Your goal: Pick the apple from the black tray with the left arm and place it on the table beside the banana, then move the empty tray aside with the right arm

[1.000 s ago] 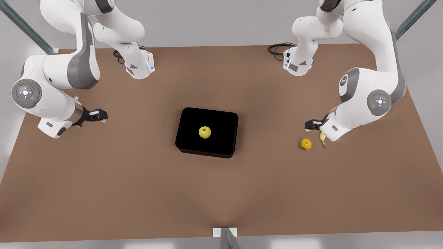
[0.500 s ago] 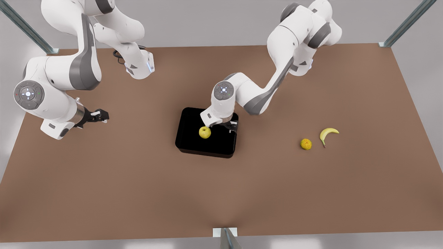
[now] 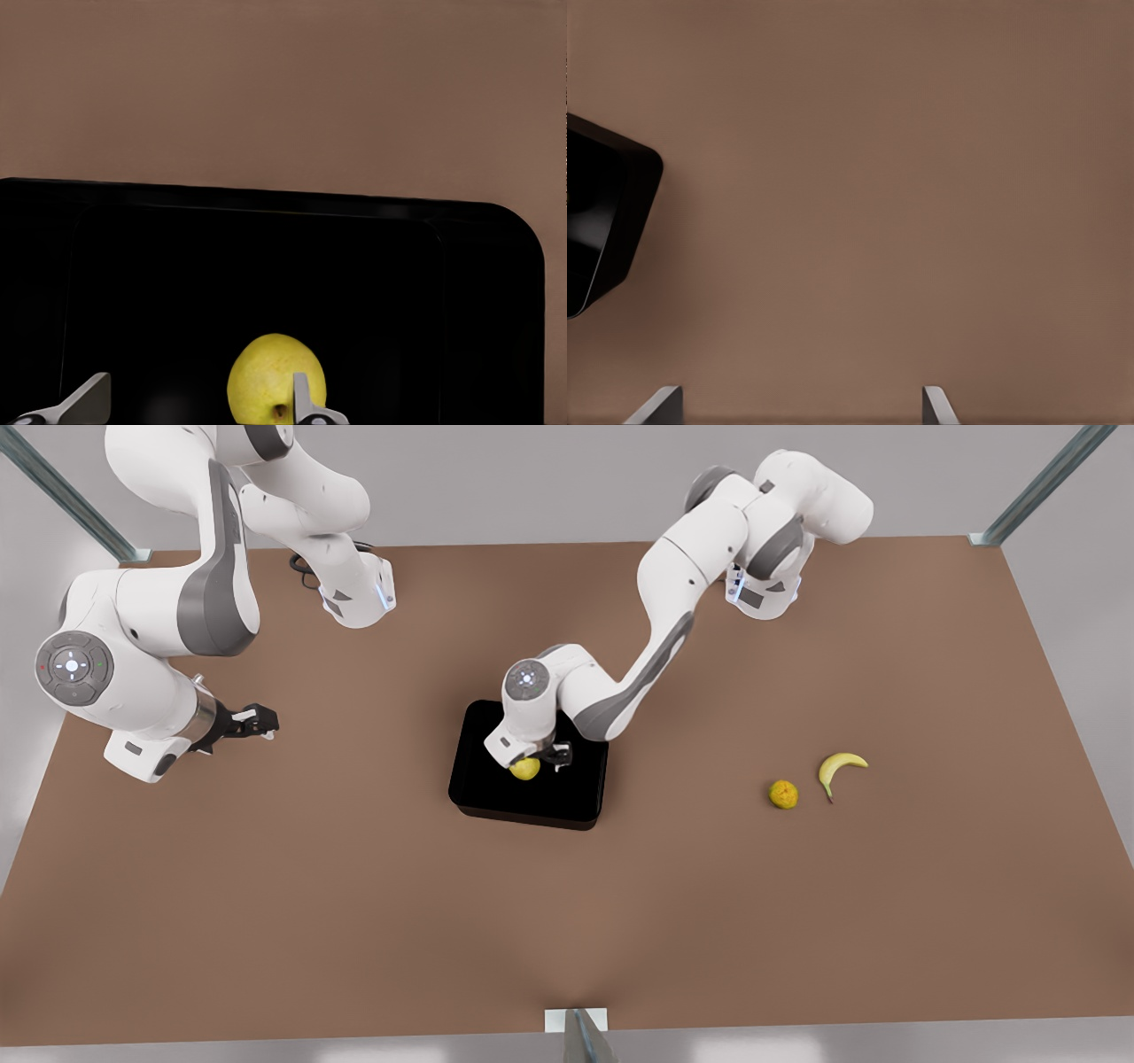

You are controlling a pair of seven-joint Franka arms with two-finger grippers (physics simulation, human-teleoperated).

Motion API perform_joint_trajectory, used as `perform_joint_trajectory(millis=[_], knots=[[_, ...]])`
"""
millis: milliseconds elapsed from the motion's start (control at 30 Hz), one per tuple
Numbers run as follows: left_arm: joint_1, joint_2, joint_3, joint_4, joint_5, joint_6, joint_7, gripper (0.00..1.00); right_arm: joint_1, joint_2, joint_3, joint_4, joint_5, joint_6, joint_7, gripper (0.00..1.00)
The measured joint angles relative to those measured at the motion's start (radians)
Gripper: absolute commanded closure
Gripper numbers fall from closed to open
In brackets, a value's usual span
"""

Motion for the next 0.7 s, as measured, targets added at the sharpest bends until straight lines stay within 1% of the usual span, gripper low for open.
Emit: perform_joint_trajectory(millis=[167, 333, 467, 533, 600, 700], knots=[[-0.030, 0.033, -0.004, 0.071, 0.047, 0.060, -0.050, 0.00, 0.000, 0.000, 0.000, 0.000, 0.000, 0.000, -0.002, 0.00], [-0.076, 0.068, -0.004, 0.057, 0.087, 0.081, -0.088, 0.00, 0.000, 0.000, 0.000, 0.001, 0.000, 0.000, -0.004, 0.00], [-0.098, 0.060, -0.004, 0.007, 0.102, 0.072, -0.113, 0.00, 0.001, 0.000, 0.000, 0.001, 0.000, 0.000, -0.005, 0.00], [-0.083, 0.047, -0.004, -0.046, 0.104, 0.062, -0.118, 0.00, 0.001, 0.000, 0.000, 0.000, 0.000, 0.000, -0.006, 0.00], [-0.071, 0.003, -0.004, -0.131, 0.103, 0.070, -0.125, 0.00, 0.001, 0.000, 0.000, 0.000, 0.000, 0.000, -0.006, 0.00], [-0.064, -0.021, -0.004, -0.172, 0.100, 0.085, -0.134, 0.00, 0.001, 0.000, 0.000, 0.000, 0.000, 0.000, -0.007, 0.00]])
